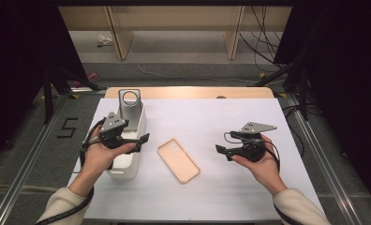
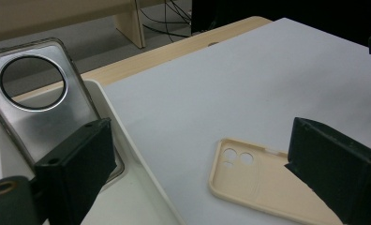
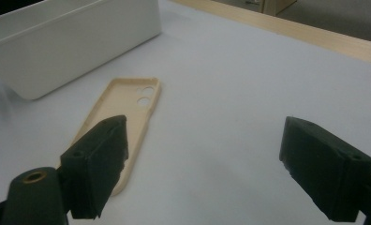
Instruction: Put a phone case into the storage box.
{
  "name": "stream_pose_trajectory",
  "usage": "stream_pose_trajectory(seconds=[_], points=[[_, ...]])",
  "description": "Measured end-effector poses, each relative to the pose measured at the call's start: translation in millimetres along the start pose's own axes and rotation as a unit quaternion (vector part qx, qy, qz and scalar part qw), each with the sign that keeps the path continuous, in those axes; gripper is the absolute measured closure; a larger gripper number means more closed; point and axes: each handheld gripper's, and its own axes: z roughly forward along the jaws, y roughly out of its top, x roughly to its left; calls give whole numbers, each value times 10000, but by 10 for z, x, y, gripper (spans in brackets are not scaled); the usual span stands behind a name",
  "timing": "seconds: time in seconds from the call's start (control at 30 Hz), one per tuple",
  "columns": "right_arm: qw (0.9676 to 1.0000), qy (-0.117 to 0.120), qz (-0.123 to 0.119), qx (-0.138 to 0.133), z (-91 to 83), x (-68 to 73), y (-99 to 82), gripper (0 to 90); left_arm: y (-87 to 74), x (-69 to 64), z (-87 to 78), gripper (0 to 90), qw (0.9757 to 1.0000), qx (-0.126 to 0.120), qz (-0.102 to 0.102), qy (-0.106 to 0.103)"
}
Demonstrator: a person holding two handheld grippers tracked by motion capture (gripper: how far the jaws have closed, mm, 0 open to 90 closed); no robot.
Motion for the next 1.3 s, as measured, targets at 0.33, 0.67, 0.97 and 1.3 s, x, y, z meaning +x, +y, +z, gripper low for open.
stream_pose_trajectory(seconds=[0.33, 0.67, 0.97, 1.3], points=[[10000, 67, -3, -3, 42, 23, 7, 165, -90, -71, -42, 81, 9999, -71, 94, -124], [10000, 67, 16, 12, 50, 12, 0, 164, -101, -93, -27, 82, 9996, -22, 127, -237], [10000, 64, 12, -11, 42, 13, -3, 164, -105, -98, -19, 82, 9996, 15, 133, -234], [10000, 59, 27, -1, 53, 2, -1, 164, -102, -133, 6, 83, 9994, 8, 181, -298]])
